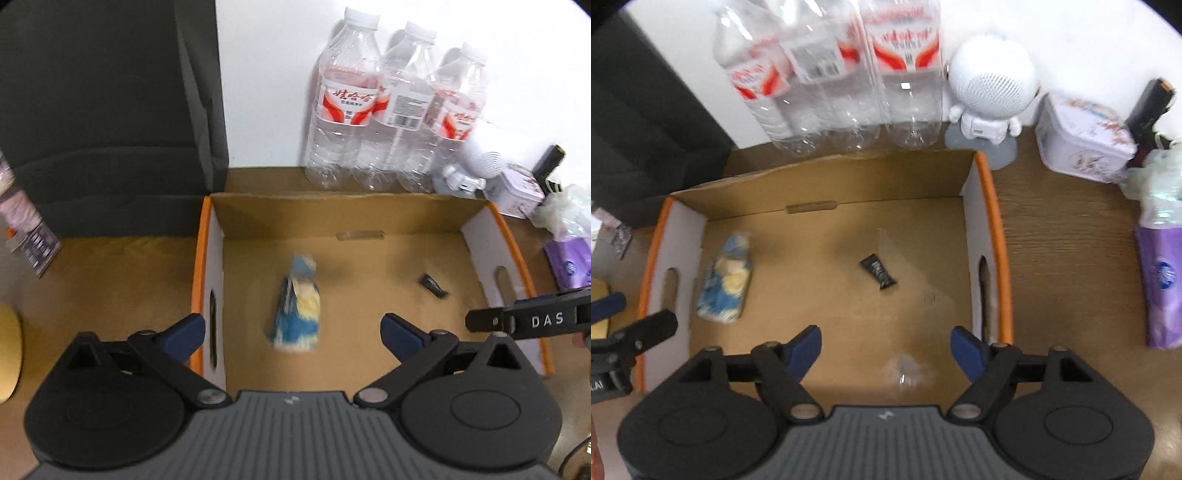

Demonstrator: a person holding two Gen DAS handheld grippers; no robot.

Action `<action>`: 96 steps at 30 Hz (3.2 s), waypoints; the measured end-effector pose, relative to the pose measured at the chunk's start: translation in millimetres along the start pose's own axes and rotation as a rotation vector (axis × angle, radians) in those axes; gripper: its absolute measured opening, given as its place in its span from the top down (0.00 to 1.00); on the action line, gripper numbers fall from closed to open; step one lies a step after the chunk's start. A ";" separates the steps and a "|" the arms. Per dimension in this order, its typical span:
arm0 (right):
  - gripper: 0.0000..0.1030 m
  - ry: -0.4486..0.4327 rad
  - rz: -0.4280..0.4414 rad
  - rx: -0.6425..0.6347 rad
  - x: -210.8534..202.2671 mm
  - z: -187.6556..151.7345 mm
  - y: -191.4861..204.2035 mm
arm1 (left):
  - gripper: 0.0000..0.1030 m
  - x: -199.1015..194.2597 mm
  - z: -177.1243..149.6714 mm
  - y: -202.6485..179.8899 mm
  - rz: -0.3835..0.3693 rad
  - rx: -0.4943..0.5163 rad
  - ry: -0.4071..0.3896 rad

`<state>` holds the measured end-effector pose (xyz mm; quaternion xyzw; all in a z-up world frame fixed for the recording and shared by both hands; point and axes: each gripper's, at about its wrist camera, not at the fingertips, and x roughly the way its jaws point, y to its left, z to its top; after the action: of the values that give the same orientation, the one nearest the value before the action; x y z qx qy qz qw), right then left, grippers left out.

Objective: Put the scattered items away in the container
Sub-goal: 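Carry the tissue pack into the cardboard box and open the left gripper, then move both grippers back toward the purple pouch and plush sheep, then grasp the purple pouch with the left gripper while the right gripper grasps the plush sheep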

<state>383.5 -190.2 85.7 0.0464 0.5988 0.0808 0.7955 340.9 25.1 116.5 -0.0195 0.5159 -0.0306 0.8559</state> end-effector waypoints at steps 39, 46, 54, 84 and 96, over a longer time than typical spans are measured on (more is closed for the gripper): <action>0.00 -0.917 0.184 -0.208 -119.3 -432.0 15.0 | 0.00 -183.9 -377.2 -27.2 -0.030 -0.027 -0.649; 0.00 -0.781 -0.039 -0.198 -58.5 -438.6 18.0 | 0.00 -127.1 -401.9 -28.3 0.081 -0.002 -0.584; 0.00 -0.653 -0.008 -0.163 -27.3 -431.1 11.1 | 0.00 -85.4 -396.6 -34.1 0.050 0.027 -0.464; 0.00 -0.568 -0.047 -0.186 -7.7 -415.6 16.4 | 0.00 -69.6 -390.1 -31.6 0.068 0.034 -0.382; 0.14 -0.604 0.009 -0.269 -21.3 -389.2 5.7 | 0.00 -63.9 -336.8 -12.2 -0.094 -0.001 -0.371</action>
<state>3.6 -197.4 -1.6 -0.0343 0.3195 0.1453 0.9357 12.9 16.9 16.3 -0.0491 0.3478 -0.0661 0.9339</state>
